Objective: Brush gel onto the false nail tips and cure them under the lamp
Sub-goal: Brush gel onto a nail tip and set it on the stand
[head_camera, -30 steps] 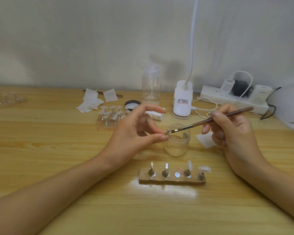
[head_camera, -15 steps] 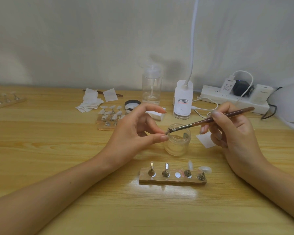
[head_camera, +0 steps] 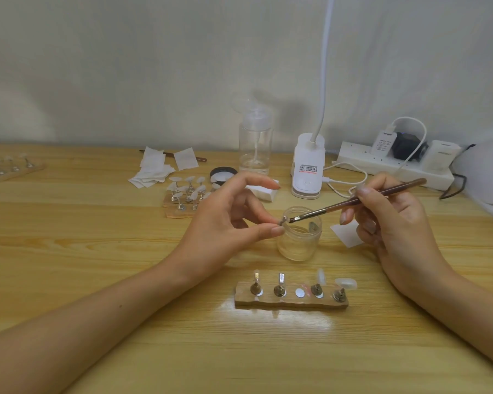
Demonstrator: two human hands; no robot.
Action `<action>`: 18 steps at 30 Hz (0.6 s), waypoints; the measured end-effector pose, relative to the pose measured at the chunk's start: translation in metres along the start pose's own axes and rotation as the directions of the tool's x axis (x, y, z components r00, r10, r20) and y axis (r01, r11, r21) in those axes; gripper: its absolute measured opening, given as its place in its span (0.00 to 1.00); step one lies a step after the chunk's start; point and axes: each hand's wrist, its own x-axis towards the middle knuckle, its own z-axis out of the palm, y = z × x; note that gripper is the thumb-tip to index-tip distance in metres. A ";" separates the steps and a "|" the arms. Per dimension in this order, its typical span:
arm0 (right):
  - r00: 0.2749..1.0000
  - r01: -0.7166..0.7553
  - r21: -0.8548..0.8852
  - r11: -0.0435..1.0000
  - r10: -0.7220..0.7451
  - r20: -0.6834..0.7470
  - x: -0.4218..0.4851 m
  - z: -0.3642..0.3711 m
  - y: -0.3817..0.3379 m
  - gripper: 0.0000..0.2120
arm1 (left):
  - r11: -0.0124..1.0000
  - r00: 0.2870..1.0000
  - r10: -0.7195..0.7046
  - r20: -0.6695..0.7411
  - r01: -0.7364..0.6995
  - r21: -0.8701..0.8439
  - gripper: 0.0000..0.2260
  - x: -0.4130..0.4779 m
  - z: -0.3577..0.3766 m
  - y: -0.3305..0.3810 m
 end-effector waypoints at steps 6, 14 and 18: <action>0.999 0.022 0.001 1.000 -0.022 0.042 -0.001 0.000 0.000 0.09 | 1.000 1.000 0.010 0.000 -0.010 0.016 0.22 0.000 0.001 0.002; 0.999 0.027 0.012 1.000 -0.027 0.033 -0.002 0.001 -0.001 0.10 | 1.000 1.000 0.006 0.002 -0.006 -0.001 0.22 -0.001 0.001 0.002; 1.000 -0.012 0.000 1.000 0.012 -0.007 -0.001 0.001 -0.001 0.08 | 1.000 1.000 0.000 0.001 0.000 -0.003 0.22 -0.001 0.001 0.001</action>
